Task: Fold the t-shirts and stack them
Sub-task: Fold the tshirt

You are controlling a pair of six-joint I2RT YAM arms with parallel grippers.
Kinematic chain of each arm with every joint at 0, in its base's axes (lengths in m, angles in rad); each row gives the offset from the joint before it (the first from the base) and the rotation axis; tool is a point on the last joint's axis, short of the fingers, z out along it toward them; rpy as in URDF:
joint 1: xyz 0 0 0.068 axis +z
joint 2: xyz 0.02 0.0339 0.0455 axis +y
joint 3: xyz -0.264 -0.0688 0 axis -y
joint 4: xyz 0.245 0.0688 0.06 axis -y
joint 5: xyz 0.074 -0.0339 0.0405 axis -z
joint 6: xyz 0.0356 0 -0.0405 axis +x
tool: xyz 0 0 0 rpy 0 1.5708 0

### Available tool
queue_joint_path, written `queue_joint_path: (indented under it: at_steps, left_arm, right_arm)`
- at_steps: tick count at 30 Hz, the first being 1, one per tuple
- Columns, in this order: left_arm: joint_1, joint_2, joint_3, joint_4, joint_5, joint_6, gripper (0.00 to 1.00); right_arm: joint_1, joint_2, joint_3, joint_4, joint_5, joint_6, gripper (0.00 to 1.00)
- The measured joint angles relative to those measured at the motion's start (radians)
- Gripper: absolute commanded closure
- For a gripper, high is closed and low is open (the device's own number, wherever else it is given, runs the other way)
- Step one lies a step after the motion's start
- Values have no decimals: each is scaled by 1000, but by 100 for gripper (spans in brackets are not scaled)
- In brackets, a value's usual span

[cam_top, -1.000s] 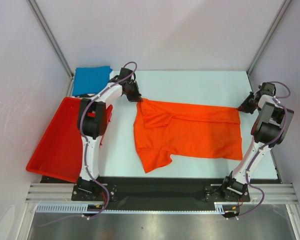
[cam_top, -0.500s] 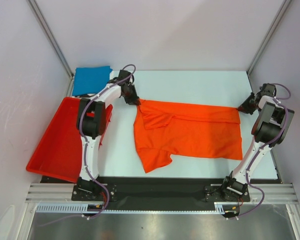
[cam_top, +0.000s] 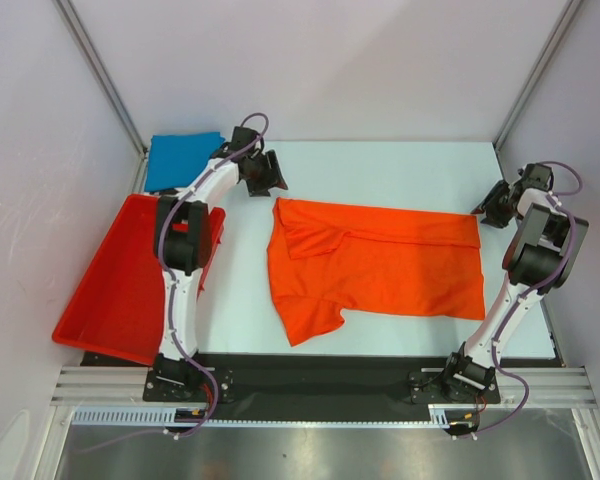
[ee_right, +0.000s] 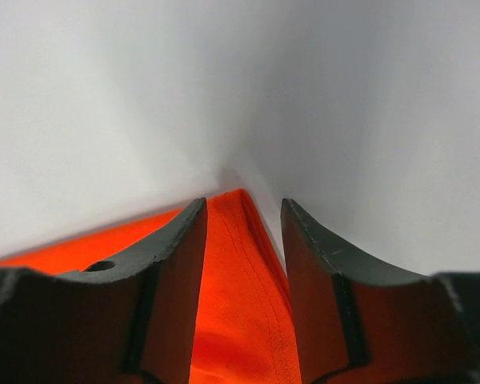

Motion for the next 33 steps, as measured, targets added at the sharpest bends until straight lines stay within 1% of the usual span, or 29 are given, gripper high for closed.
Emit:
queue_joint_path:
  at_steps: [7, 8, 10, 12, 13, 14, 15, 16, 17, 18, 19, 20, 26, 33]
  left_arm:
    - [0, 51, 6, 18, 69, 2, 40]
    - [0, 55, 4, 18, 75, 2, 42]
    - [0, 59, 3, 13, 84, 3, 44]
    - [0, 60, 3, 12, 89, 2, 50]
    - [0, 60, 3, 11, 94, 3, 59]
    - [0, 60, 2, 11, 97, 4, 65]
    - [0, 60, 1, 11, 100, 7, 72]
    - [0, 60, 0, 11, 102, 6, 79]
    - [1, 60, -1, 12, 102, 6, 93]
    - [2, 60, -2, 12, 103, 2, 100]
    - [3, 60, -3, 15, 102, 1, 100]
    - [3, 60, -3, 18, 102, 2, 100]
    - [20, 68, 2, 66, 75, -12, 100]
    - [42, 139, 92, 82, 58, -29, 100]
  right_arm:
    - [26, 10, 14, -8, -16, -11, 55]
    - [29, 12, 16, -8, -17, -11, 55]
    - [34, 15, 19, -8, -19, -11, 56]
    - [37, 18, 21, -7, -20, -11, 58]
    - [37, 19, 22, -7, -20, -10, 63]
    - [37, 20, 22, -7, -19, -10, 67]
    - [37, 22, 22, -7, -19, -8, 74]
    - [37, 24, 22, -6, -20, -6, 79]
    - [37, 27, 22, -6, -19, 0, 83]
    - [36, 29, 22, -3, -20, 7, 86]
    - [35, 31, 22, -1, -20, 18, 97]
    - [35, 32, 22, 0, -19, 24, 100]
    - [38, 34, 19, 46, 23, 81, 100]
    - [57, 55, 39, 85, 58, 114, 100]
